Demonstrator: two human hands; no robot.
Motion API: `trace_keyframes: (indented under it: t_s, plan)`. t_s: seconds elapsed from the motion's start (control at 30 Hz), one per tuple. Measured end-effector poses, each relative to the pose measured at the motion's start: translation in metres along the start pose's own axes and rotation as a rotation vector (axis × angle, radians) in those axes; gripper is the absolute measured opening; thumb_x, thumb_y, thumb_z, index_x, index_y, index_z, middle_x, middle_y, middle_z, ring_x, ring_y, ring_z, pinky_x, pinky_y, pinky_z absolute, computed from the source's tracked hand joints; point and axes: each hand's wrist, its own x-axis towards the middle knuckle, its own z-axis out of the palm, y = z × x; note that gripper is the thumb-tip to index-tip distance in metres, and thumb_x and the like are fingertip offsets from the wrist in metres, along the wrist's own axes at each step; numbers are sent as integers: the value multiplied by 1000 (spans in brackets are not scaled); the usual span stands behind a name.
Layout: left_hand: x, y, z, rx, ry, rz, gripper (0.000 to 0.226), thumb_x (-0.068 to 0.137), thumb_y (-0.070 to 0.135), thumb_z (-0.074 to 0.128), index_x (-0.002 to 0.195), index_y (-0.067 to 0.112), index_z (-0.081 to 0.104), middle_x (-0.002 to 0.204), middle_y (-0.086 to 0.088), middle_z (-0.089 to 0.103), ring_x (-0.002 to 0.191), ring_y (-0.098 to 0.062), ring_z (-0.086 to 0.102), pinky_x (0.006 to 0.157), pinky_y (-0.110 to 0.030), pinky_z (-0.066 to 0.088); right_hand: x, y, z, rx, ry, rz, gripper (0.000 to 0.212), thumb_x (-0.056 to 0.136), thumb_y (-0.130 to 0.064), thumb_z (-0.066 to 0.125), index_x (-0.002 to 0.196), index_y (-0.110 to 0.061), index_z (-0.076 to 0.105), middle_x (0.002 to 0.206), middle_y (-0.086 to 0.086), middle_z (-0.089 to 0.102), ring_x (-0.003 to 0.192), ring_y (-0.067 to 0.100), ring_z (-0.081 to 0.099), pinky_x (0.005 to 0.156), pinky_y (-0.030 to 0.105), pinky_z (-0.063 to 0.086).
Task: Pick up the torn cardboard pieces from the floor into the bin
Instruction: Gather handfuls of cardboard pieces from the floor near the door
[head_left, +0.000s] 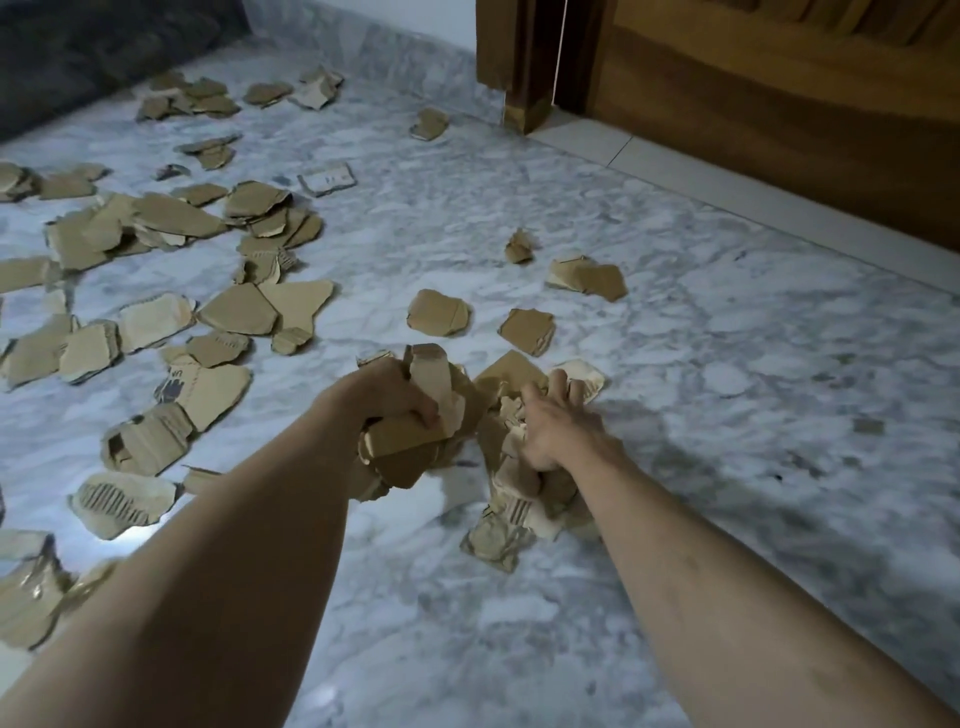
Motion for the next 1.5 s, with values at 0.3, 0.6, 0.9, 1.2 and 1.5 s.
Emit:
trace_keyframes:
  t_s: [0.3,0.6,0.9,1.2,1.5]
  plan:
    - [9,-11,10,74,66,-40,66,49,43,89,110,32,67,121,-7,55,105,-29,56,91,-43,56,19,30,-62,200,-83,-51,116,57,-12,94,150,-19,25,114,13,59,99,34,61,73,36,54]
    - [4,-19,11,13,26,-8,63,48,42,90,105,27,70,106,-1,65,100,-24,63,90,-43,58,38,19,-34,-148,-115,56,127,46,-46,94,145,-15,21,142,10,25,136,32,26,103,51,40]
    - [-5,-31,21,169,84,-24,90,62,53,83,138,34,40,127,-7,49,120,-37,44,95,-44,43,28,36,-32,87,-81,78,113,51,-38,95,139,-16,28,137,11,44,130,32,41,93,42,46]
    - [-30,-42,15,-216,-17,163,58,61,17,90,111,29,63,110,-4,70,102,-25,67,90,-48,58,12,45,-22,215,-80,131,122,48,-36,96,147,-20,26,143,13,32,133,38,36,101,52,46]
    - [-31,-20,-8,-575,243,309,45,72,-2,82,110,15,67,103,-7,74,88,-16,72,66,-32,61,3,76,-49,329,-138,119,89,48,-22,97,117,-14,42,108,9,62,95,29,66,88,46,57]
